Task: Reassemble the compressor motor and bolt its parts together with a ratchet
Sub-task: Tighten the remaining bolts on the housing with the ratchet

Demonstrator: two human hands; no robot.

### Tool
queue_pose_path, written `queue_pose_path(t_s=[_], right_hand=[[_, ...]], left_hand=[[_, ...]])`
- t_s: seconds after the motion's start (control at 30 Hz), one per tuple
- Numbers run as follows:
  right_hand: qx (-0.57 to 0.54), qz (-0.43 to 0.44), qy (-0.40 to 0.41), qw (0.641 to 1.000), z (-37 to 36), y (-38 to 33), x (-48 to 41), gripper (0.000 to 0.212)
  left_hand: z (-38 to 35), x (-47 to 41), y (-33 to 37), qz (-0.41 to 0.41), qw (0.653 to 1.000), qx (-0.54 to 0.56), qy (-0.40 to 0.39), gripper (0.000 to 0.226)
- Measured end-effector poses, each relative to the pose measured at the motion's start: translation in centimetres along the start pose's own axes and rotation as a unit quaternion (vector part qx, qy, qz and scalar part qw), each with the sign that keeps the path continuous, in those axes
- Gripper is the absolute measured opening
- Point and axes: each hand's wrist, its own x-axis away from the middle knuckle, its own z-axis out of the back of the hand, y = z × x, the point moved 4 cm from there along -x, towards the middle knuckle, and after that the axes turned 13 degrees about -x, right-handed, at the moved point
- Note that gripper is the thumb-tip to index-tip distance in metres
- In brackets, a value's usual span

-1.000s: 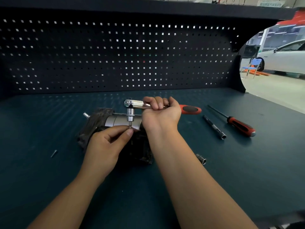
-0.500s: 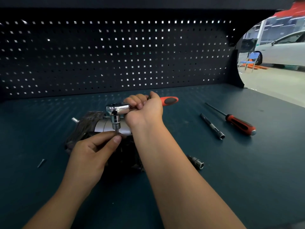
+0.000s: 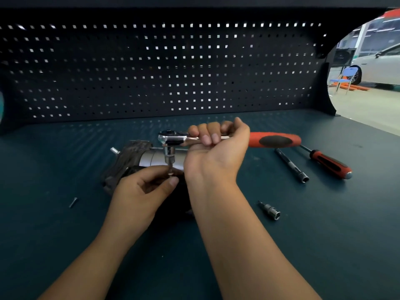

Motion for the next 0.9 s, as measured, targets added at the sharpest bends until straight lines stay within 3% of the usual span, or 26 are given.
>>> queue_pose_path(t_s=[0.2,0.5,0.67,0.9], right_hand=[[-0.029,0.029,-0.041,0.998,0.1,-0.8,1.1,0.035],[0.057,0.108,-0.15,0.981,0.3,-0.8,3.4,0.037],[0.117,0.147,-0.211,0.959,0.2,-0.5,4.4,0.021],[0.249,0.201,-0.271,0.908,0.6,-0.4,5.5,0.023]], left_hand=[[-0.1,0.0,-0.2,0.013,1.0,0.013,-0.018,0.021],[-0.2,-0.2,-0.6,0.024,1.0,0.012,-0.015,0.023],[-0.2,-0.1,-0.3,0.014,0.999,0.02,-0.025,0.016],[-0.1,0.2,0.3,0.001,1.0,0.003,-0.02,0.021]])
